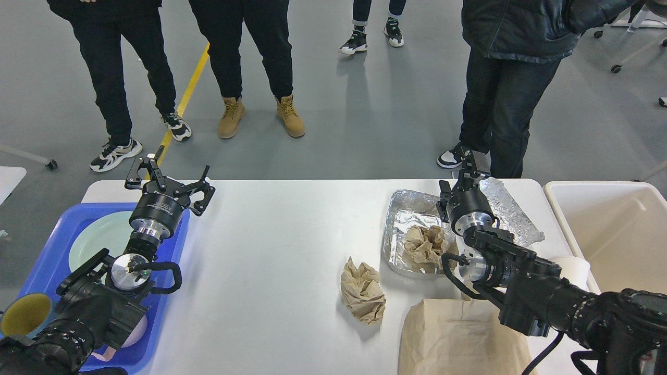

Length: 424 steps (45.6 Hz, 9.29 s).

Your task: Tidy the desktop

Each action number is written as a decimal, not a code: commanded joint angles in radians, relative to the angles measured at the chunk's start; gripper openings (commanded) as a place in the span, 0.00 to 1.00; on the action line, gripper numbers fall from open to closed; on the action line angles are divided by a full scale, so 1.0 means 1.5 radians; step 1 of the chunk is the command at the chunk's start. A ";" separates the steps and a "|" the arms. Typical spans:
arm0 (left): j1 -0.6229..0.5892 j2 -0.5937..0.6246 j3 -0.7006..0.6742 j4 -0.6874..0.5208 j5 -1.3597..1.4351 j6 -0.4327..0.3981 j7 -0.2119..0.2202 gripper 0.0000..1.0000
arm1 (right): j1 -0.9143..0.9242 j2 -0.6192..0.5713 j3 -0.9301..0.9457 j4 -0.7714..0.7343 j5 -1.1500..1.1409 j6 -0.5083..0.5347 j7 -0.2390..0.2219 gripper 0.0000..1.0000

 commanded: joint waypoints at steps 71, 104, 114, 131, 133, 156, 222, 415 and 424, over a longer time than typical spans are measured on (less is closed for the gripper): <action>0.000 0.000 0.000 0.000 0.000 0.000 -0.001 0.96 | 0.006 -0.020 0.152 -0.002 0.004 -0.001 -0.008 1.00; 0.000 0.000 -0.004 0.000 0.000 0.000 0.000 0.96 | -0.003 -0.026 0.180 -0.027 0.003 0.000 -0.004 1.00; 0.000 0.000 -0.004 0.000 0.000 0.000 0.000 0.96 | -0.026 -0.029 0.180 -0.040 0.003 0.000 -0.004 1.00; 0.002 0.002 -0.004 0.000 0.000 -0.001 0.000 0.96 | -0.026 -0.039 0.179 -0.044 0.003 -0.002 -0.002 1.00; 0.002 0.002 -0.004 0.000 0.000 -0.001 0.000 0.96 | -0.026 -0.044 0.179 -0.043 0.003 -0.002 -0.002 1.00; 0.002 0.002 -0.004 0.000 0.000 -0.002 0.000 0.96 | 0.022 -0.173 0.145 0.082 -0.035 0.083 -0.004 1.00; 0.002 0.002 -0.004 0.000 0.000 -0.002 -0.001 0.96 | 0.819 -0.063 -1.079 0.230 -0.208 0.772 -0.086 1.00; 0.002 0.002 -0.004 0.000 0.000 -0.002 0.000 0.96 | 0.117 -0.423 -0.853 -0.122 -0.093 0.173 -0.229 0.89; 0.002 0.002 -0.003 0.000 0.000 -0.002 -0.001 0.96 | 0.074 -0.409 -0.815 -0.119 -0.094 0.125 -0.229 1.00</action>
